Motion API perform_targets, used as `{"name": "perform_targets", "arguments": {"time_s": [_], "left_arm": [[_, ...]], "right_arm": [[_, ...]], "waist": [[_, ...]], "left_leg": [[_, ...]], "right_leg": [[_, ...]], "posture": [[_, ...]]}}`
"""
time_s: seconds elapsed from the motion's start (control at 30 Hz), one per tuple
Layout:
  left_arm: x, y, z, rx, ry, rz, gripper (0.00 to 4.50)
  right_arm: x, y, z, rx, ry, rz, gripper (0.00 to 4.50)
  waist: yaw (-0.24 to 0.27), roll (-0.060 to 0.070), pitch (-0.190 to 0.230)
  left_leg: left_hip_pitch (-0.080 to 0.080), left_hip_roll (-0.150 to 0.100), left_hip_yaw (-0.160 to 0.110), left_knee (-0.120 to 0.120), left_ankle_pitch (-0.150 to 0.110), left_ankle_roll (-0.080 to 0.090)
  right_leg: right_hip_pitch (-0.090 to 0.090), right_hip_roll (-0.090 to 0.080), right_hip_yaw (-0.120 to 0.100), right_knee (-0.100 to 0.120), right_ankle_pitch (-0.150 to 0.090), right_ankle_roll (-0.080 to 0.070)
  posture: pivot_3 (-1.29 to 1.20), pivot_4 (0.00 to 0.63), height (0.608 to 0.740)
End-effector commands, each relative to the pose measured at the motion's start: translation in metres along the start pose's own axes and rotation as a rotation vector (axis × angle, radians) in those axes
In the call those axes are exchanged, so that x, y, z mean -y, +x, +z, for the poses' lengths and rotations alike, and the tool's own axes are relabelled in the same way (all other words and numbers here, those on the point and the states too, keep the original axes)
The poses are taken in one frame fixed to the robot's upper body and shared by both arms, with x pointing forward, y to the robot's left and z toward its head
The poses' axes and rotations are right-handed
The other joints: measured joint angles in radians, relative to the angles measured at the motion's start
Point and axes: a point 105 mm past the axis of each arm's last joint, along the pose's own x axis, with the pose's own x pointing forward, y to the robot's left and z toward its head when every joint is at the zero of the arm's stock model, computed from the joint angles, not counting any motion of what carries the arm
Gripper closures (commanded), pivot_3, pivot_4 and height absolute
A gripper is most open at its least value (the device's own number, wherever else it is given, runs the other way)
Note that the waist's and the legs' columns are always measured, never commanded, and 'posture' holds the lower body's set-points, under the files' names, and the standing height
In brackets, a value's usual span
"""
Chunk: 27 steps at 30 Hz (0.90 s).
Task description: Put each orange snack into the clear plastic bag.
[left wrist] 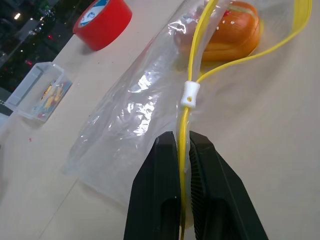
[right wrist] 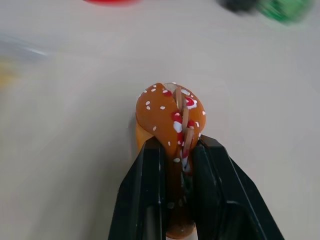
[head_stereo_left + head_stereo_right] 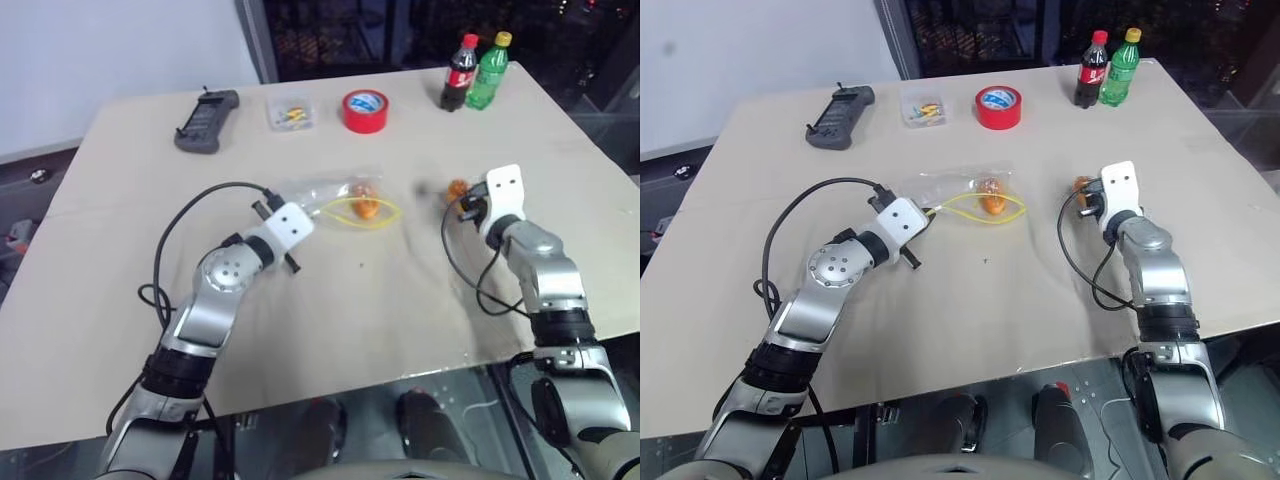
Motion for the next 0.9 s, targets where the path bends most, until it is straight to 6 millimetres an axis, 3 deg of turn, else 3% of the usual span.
{"name": "perform_targets", "arguments": {"time_s": [0.03,0.2,0.6,0.9], "left_arm": [[-0.01,-0.005,0.013,0.05,0.011,0.042,4.18],[-0.01,-0.007,0.015,0.057,0.012,0.042,4.18],[-0.003,-0.015,0.023,0.092,0.032,0.013,4.18],[0.021,-0.02,0.032,0.143,0.066,-0.083,4.18]], "right_arm": [[-0.05,-0.01,0.038,0.125,-0.042,0.254,3.91],[-0.104,-0.018,0.045,0.127,-0.08,0.46,3.91],[-0.125,0.006,0.038,0.078,-0.121,0.468,3.91],[-0.165,0.039,0.05,0.112,-0.057,0.51,3.91]], "waist": [[0.001,0.0,0.0],[0.005,0.0,0.0],[0.004,0.0,0.0],[0.003,0.0,0.0]], "left_leg": [[0.0,0.0,0.0,0.0,0.0,0.0],[0.0,0.0,-0.001,0.0,0.0,0.0],[0.0,0.0,-0.001,0.0,0.0,0.0],[0.0,0.0,-0.001,0.0,0.0,0.0]], "right_leg": [[0.0,0.0,0.0,0.0,0.0,0.0],[0.0,0.0,-0.001,0.0,0.0,0.0],[0.0,0.0,-0.001,0.0,0.0,0.0],[0.0,0.0,-0.001,0.0,0.0,0.0]], "posture": [[0.0,0.15,0.74],[0.0,0.15,0.74],[0.0,0.15,0.74],[0.0,0.15,0.74]]}}
